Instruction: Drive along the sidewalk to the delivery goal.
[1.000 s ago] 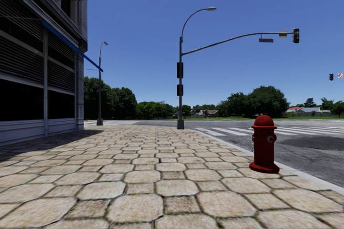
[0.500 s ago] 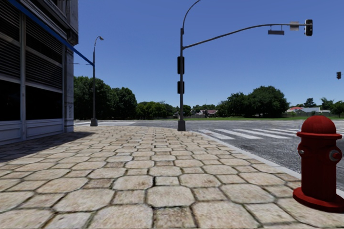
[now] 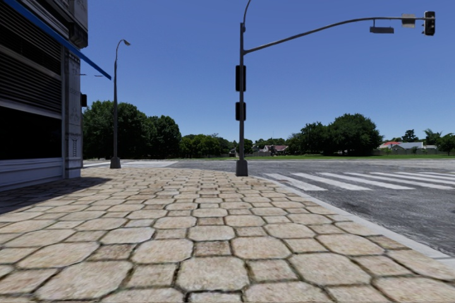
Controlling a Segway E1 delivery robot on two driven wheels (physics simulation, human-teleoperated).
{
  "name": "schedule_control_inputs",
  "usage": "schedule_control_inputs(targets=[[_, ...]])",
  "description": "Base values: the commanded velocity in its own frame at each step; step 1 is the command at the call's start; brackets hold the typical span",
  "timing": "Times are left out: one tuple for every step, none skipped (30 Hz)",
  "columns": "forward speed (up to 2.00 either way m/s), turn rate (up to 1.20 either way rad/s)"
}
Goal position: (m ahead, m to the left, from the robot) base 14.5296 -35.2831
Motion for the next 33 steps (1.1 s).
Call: schedule_control_inputs(targets=[[1.95, 0.0], [1.95, 0.0], [1.95, 0.0], [1.95, 0.0], [1.95, 0.0], [1.95, 0.0], [1.95, 0.0], [1.95, 0.0], [1.95, 0.0], [1.95, 0.0], [1.95, 0.0], [1.95, 0.0], [1.95, 0.0], [1.95, 0.0], [1.95, 0.0], [1.95, 0.0], [1.95, 0.0], [1.95, 0.0], [1.95, 0.0], [1.95, 0.0], [1.95, 0.0], [1.95, 0.0], [1.95, 0.0], [1.95, 0.0], [1.95, 0.0], [1.95, 0.0], [1.95, 0.0], [1.95, 0.0], [1.95, 0.0], [1.95, 0.0], [1.95, 0.0], [1.95, 0.0], [1.95, 0.0]])
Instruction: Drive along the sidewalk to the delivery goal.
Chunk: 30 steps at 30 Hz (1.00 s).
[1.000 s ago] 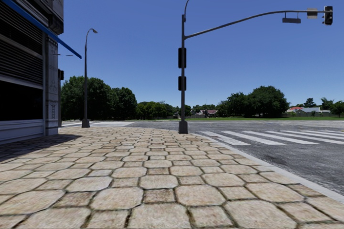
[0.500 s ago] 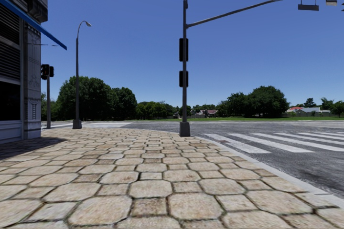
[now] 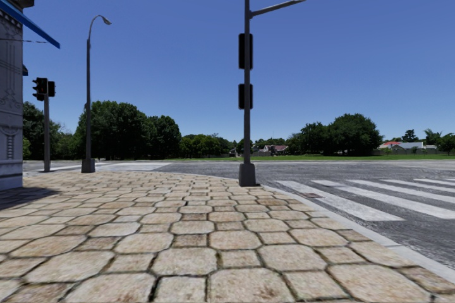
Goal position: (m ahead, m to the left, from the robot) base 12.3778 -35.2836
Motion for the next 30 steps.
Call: schedule_control_inputs(targets=[[1.95, 0.0], [1.95, 0.0], [1.95, 0.0], [1.95, 0.0], [1.95, 0.0], [1.95, 0.0], [1.95, 0.0], [1.95, 0.0], [1.95, -0.03], [1.95, -0.03], [1.95, -0.2], [1.95, -0.35], [1.95, -0.44], [1.95, -0.44], [1.95, -0.51], [1.95, -0.56], [1.95, -0.61], [1.95, -0.61], [1.95, -0.67], [1.95, -0.7], [1.95, -0.7], [1.95, -0.7], [1.95, -0.7], [1.95, -0.7], [1.95, -0.7], [1.95, -0.7], [1.95, -0.7], [1.95, -0.69], [1.95, -0.68], [1.95, -0.68]])
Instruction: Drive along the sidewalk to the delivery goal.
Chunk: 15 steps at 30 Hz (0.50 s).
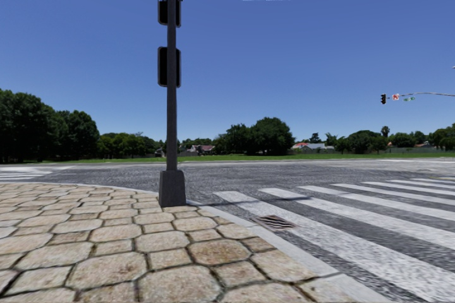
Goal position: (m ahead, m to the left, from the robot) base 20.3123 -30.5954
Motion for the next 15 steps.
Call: schedule_control_inputs(targets=[[1.95, -0.68], [1.95, -0.68], [1.95, -0.68], [1.95, -0.68], [1.95, -0.68], [1.95, -0.68], [1.95, -0.68], [1.95, -0.68], [1.95, -0.68], [1.95, -0.68], [1.95, -0.68], [1.95, -0.68], [1.93, -0.68], [1.93, -0.68], [1.82, -0.68]])
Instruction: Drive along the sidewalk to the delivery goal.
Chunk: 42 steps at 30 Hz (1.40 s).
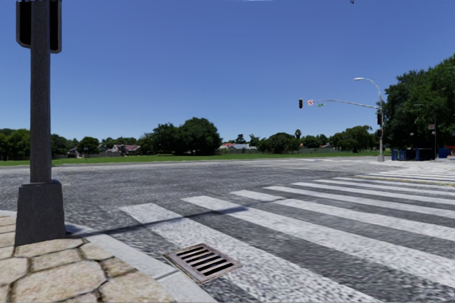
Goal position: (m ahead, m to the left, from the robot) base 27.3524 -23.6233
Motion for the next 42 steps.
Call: schedule_control_inputs(targets=[[1.71, -0.68], [1.65, -0.68], [1.6, -0.68], [1.6, -0.68], [1.56, -0.68], [1.54, -0.68], [1.52, -0.68], [1.52, -0.68], [1.47, -0.68], [1.42, -0.68], [1.39, -0.68], [1.37, -0.68], [1.37, -0.68], [1.35, -0.68], [1.34, -0.68], [1.34, -0.68], [1.34, -0.68], [1.34, -0.67], [1.34, -0.66], [1.34, -0.65], [1.34, -0.64], [1.34, -0.64], [1.34, -0.64], [1.34, -0.63], [1.34, -0.61], [1.34, -0.61], [1.34, -0.61], [1.34, -0.6], [1.34, -0.59], [1.34, -0.59], [1.34, -0.58], [1.34, -0.56], [1.34, -0.55], [1.34, -0.55], [1.34, -0.54], [1.34, -0.53], [1.35, -0.52], [1.35, -0.49], [1.35, -0.49], [1.35, -0.48], [1.35, -0.48], [1.35, -0.48]])
